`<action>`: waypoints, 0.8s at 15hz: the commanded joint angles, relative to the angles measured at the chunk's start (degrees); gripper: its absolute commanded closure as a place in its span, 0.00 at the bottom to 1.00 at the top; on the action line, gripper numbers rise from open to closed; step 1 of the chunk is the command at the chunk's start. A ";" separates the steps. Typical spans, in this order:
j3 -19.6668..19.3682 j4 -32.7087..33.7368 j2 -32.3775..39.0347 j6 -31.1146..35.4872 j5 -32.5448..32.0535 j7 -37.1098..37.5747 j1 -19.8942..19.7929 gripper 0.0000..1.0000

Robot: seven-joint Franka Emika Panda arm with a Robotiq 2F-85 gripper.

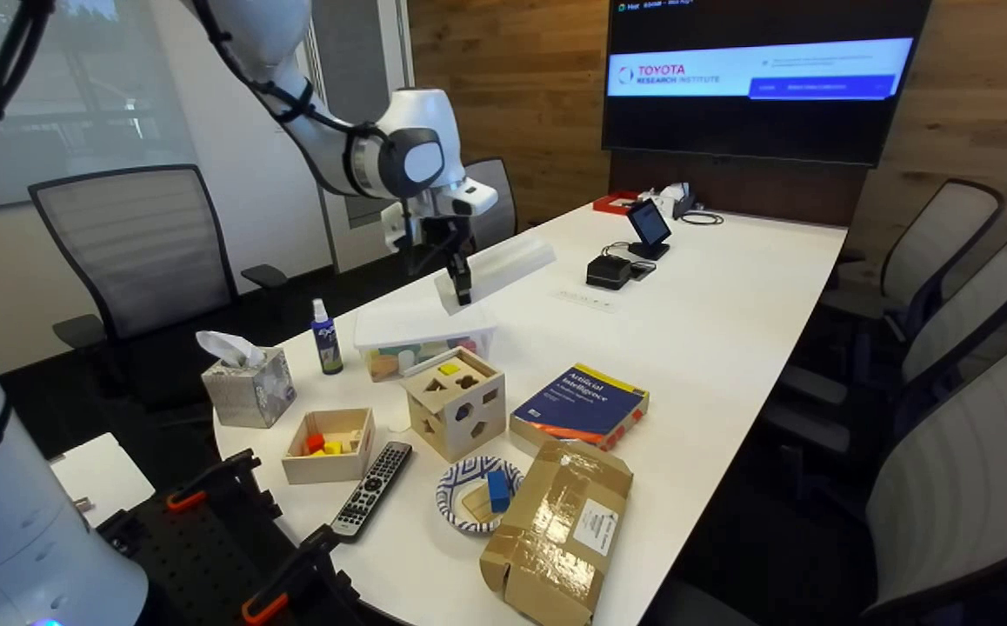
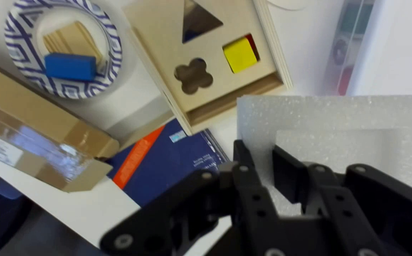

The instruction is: Move the white object to the right

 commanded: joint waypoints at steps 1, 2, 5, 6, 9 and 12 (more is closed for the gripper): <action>3.05 14.45 9.17 -5.34 8.22 -14.89 -4.48 0.96; 3.19 17.82 11.49 -7.52 9.46 -18.44 -4.94 0.96; 2.10 28.34 19.36 -14.86 8.24 -24.17 -4.94 0.96; 1.76 31.75 22.17 -17.11 7.77 -25.15 -4.83 0.96; 1.29 40.71 30.51 -21.30 6.95 -27.47 -4.66 0.96; 1.25 48.00 37.98 -23.69 6.44 -29.16 -4.64 0.96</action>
